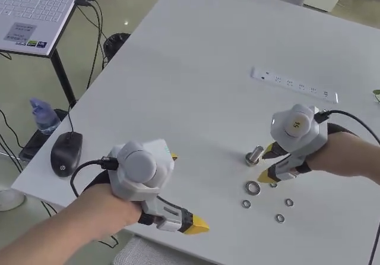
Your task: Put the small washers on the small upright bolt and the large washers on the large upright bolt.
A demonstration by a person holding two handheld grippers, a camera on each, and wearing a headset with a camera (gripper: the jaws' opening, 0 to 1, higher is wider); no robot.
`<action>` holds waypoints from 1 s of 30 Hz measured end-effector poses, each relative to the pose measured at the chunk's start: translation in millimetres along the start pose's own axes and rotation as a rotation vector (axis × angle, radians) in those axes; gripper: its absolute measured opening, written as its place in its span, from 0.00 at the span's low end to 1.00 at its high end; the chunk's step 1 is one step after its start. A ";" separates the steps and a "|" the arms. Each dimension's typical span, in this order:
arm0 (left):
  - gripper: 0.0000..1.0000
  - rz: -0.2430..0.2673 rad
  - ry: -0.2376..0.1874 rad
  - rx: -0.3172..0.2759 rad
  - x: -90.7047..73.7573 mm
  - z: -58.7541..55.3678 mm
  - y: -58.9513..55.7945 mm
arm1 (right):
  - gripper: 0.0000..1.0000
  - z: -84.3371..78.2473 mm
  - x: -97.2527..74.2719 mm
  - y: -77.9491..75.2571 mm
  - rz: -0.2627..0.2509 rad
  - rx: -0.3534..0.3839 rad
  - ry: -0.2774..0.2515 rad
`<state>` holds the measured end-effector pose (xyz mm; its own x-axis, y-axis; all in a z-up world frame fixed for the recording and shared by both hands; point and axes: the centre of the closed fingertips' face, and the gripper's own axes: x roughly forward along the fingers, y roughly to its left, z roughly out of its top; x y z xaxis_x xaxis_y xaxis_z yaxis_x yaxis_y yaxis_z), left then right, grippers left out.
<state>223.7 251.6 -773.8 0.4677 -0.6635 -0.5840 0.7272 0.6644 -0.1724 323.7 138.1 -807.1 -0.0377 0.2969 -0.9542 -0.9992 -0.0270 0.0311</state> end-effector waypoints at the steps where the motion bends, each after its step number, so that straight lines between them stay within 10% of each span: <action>1: 0.95 -0.002 0.003 0.000 0.1 -0.3 -0.9 | 0.37 -1.4 1.3 2.2 0.003 -0.001 0.002; 30: 0.94 -0.014 0.019 0.026 -2.8 2.0 0.8 | 0.37 -27.4 40.0 -2.0 -0.044 0.061 0.017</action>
<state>224.0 253.3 -770.7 0.4483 -0.6655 -0.5967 0.7463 0.6461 -0.1599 324.7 123.9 -853.5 0.0057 0.2804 -0.9599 -0.9990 0.0443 0.0070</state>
